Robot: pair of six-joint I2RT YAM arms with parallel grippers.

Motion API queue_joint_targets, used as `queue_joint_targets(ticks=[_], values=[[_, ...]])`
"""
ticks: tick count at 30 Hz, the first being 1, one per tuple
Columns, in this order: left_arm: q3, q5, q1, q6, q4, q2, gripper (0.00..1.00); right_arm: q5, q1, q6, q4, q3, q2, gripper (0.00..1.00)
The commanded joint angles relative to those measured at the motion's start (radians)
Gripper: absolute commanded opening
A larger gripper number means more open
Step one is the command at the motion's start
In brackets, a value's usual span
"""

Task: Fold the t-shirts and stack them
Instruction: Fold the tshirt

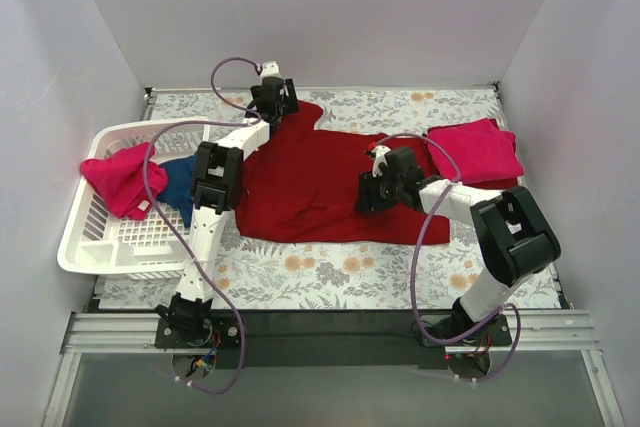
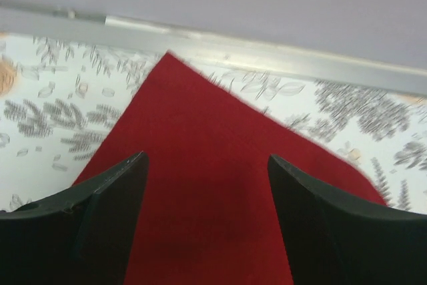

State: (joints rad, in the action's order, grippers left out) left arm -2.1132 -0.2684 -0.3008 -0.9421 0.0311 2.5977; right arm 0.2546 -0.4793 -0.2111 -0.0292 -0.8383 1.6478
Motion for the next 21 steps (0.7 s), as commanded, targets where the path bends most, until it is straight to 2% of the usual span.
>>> queue_joint_targets(ticks=[1,4,9,12,15,17,21], values=[[0.079,0.020,0.000,-0.001,0.028,-0.072,0.66,0.032,-0.022,-0.010,-0.043,-0.030,0.029,0.44],[0.105,0.014,0.000,0.011,0.041,-0.079,0.66,0.037,-0.050,-0.017,-0.041,-0.012,0.050,0.44],[0.036,-0.009,0.000,0.048,-0.003,-0.027,0.68,0.014,-0.114,-0.056,-0.066,0.079,0.037,0.44],[0.051,-0.055,0.002,0.065,-0.011,-0.027,0.65,0.003,-0.134,-0.070,-0.067,0.108,0.018,0.44],[0.022,-0.126,0.000,0.060,-0.115,-0.001,0.62,-0.008,-0.137,-0.073,-0.064,0.140,-0.011,0.44],[0.080,-0.161,0.002,0.031,-0.167,-0.028,0.62,-0.015,-0.139,-0.074,-0.060,0.151,-0.032,0.44],[0.231,-0.120,0.026,-0.067,-0.195,-0.117,0.63,-0.005,-0.140,-0.077,-0.046,0.180,-0.080,0.44]])
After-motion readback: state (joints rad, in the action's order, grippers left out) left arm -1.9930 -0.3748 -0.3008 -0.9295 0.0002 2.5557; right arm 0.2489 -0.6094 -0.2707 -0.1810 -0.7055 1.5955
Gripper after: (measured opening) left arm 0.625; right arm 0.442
